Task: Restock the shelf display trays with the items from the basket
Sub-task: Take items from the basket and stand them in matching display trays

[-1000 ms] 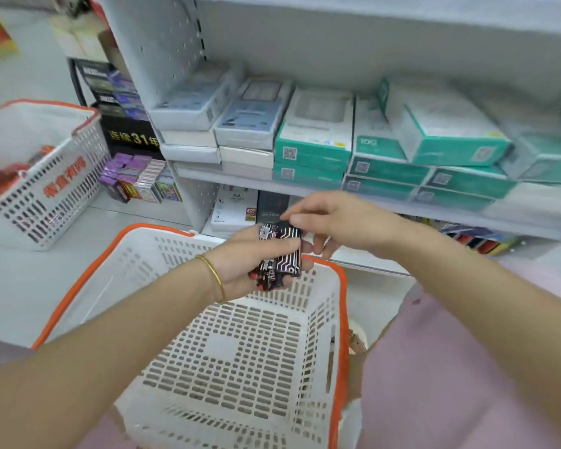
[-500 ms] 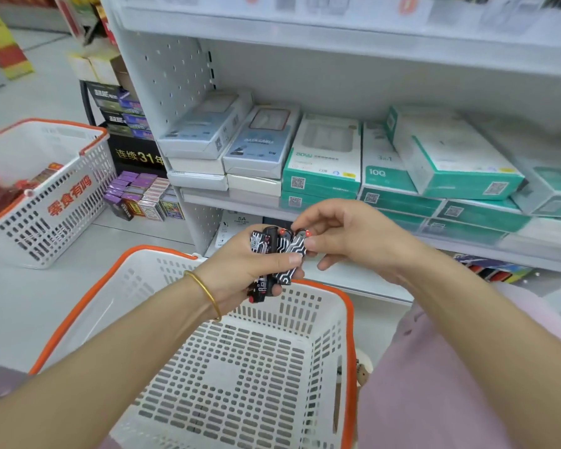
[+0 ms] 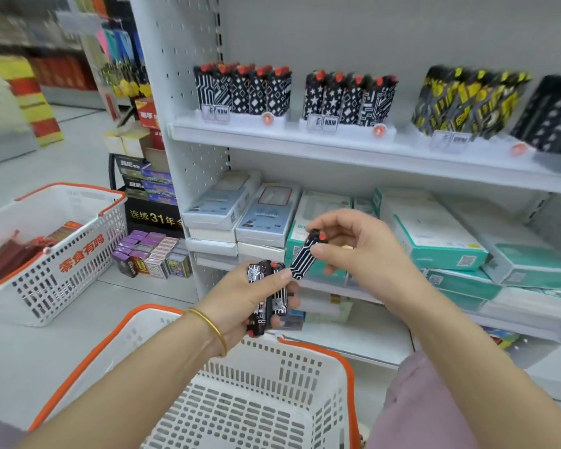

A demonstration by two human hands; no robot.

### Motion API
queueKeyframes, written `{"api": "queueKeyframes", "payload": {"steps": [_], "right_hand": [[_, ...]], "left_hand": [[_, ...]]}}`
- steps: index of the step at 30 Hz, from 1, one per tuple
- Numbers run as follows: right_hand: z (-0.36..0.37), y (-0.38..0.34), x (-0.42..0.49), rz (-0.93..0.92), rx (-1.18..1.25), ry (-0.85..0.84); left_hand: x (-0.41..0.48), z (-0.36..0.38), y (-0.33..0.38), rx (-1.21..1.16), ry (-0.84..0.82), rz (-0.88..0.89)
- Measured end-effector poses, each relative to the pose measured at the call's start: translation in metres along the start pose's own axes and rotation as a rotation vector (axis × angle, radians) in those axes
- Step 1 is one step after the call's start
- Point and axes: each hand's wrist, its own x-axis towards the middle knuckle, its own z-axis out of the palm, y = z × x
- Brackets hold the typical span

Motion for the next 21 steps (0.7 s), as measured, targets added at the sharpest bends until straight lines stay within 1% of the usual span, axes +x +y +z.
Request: {"api": "queueKeyframes", "payload": {"steps": [3,6,8,12,15,18,21], "right_hand": [[-0.011,-0.043,0.019,-0.163,-0.108,0.085],[-0.017,-0.082,0.046,-0.316,-0.219,0.173],[-0.021,-0.1,0.061,-0.371,-0.274,0.228],[-0.038,-0.106,0.07,-0.375,-0.334,0.366],[-0.064,-0.112,0.068,-0.379,-0.419,0.457],[-0.095,-0.125,0.068,-0.378,-0.596,0.498],[-0.121,-0.133,0.075,-0.351,-0.851,0.49]], "left_hand": [[0.005,0.0,0.029,-0.037,0.009,0.005],[0.01,-0.004,0.053,-0.037,0.021,0.1],[0.013,-0.009,0.06,-0.046,0.019,0.149],[0.018,-0.014,0.061,-0.063,-0.001,0.164],[0.019,0.003,0.065,-0.045,-0.051,0.158],[0.023,0.035,0.079,-0.035,-0.084,0.174],[0.031,0.067,0.092,-0.028,-0.087,0.165]]}}
